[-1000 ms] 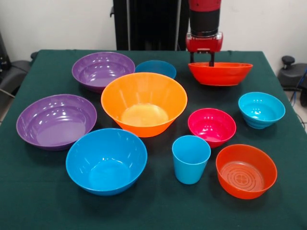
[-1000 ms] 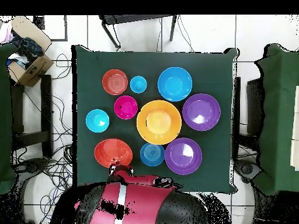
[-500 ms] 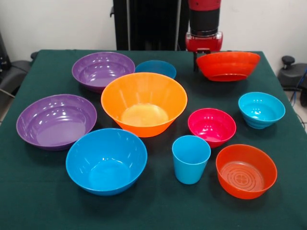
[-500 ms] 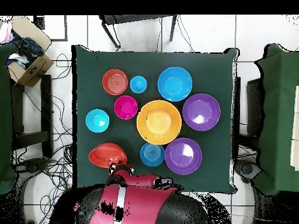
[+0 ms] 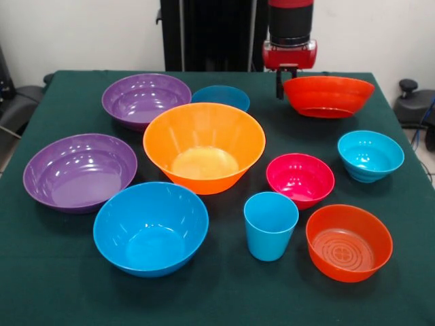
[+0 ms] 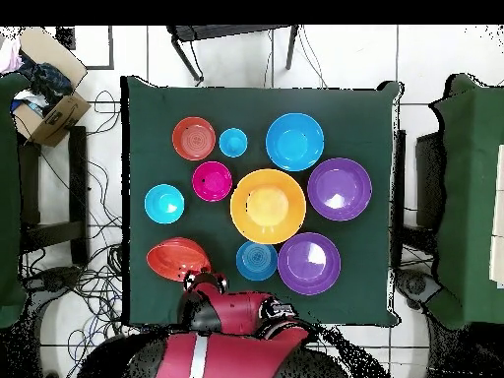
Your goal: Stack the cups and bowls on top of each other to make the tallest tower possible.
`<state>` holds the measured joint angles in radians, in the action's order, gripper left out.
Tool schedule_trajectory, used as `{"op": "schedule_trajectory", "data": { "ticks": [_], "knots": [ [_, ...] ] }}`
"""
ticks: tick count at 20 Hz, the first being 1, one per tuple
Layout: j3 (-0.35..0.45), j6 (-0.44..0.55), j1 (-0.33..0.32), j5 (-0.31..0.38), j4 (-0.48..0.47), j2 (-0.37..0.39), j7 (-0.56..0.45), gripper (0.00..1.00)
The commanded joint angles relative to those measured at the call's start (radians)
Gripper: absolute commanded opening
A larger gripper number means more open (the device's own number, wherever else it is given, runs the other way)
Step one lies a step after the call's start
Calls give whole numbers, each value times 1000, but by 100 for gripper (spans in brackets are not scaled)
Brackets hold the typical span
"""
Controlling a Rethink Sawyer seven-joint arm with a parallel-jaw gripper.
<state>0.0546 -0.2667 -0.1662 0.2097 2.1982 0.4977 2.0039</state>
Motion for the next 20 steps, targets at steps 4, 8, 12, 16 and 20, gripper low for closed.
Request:
{"op": "schedule_trajectory", "data": {
  "ticks": [4,8,12,16,20],
  "knots": [
    [82,246,-31,-7,-47,121,59,0],
    [113,284,-56,-4,-24,170,67,0],
    [135,317,-77,-3,-12,198,72,0],
    [185,313,-116,-4,-1,209,88,0],
    [249,328,-160,-9,21,241,92,0]
  ]
}}
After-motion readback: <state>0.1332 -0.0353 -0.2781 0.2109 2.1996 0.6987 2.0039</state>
